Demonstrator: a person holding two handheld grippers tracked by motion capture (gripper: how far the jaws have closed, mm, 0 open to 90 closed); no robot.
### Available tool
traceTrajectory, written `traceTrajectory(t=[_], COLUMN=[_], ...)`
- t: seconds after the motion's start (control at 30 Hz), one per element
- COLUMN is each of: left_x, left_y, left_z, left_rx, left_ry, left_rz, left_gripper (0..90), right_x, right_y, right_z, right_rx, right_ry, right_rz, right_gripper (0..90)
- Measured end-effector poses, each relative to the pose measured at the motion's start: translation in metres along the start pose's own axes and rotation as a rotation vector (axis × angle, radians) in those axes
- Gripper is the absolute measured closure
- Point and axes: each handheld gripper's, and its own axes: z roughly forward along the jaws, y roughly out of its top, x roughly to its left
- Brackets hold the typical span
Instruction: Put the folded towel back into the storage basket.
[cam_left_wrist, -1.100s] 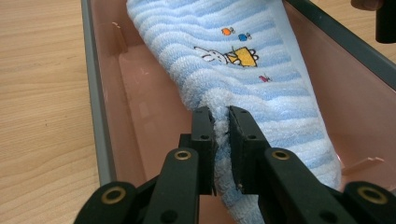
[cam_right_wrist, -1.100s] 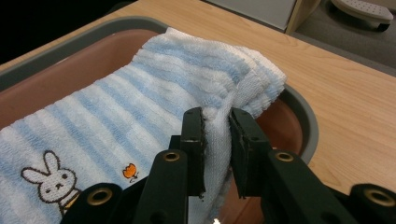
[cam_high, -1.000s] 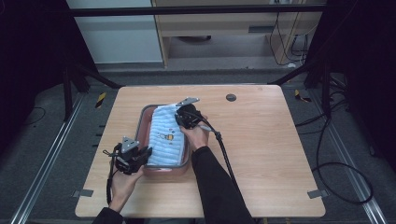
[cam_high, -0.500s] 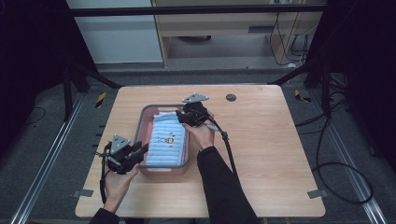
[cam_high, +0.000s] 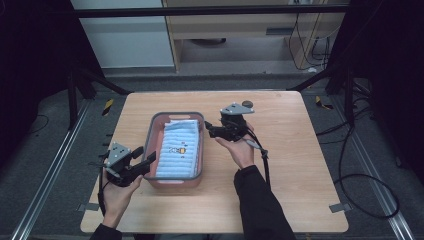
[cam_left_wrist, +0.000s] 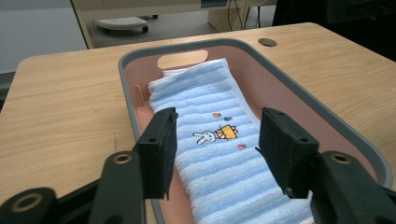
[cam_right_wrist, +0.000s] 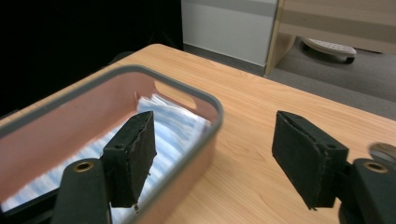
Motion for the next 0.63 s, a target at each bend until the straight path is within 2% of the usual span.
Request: traceTrajectory(t=[0.1, 0.23, 0.43, 0.63], left_x=[0.002, 0.006, 0.013, 0.021], left_y=[-0.001, -0.004, -0.007, -0.009], left_z=[-0.001, 0.001, 0.001, -0.002], left_rx=[0.000, 0.019, 0.025, 0.021], left_ry=[0.009, 0.018, 0.035, 0.053], left_rz=[0.011, 0.031, 0.034, 0.031], left_gripper=[41.4, 36.5, 32.6, 30.3], right_x=[-0.011, -0.028, -0.051, -0.065], right_y=[-0.009, -0.027, -0.052, -0.073], right_z=[-0.017, -0.037, -0.066, -0.089], right_rx=[-0.003, -0.007, 0.006, 0.030], right_ry=[-0.019, -0.043, -0.080, -0.113], right_rz=[0.001, 0.025, 0.047, 0.046], right_gripper=[28.5, 26.7, 24.7, 23.2])
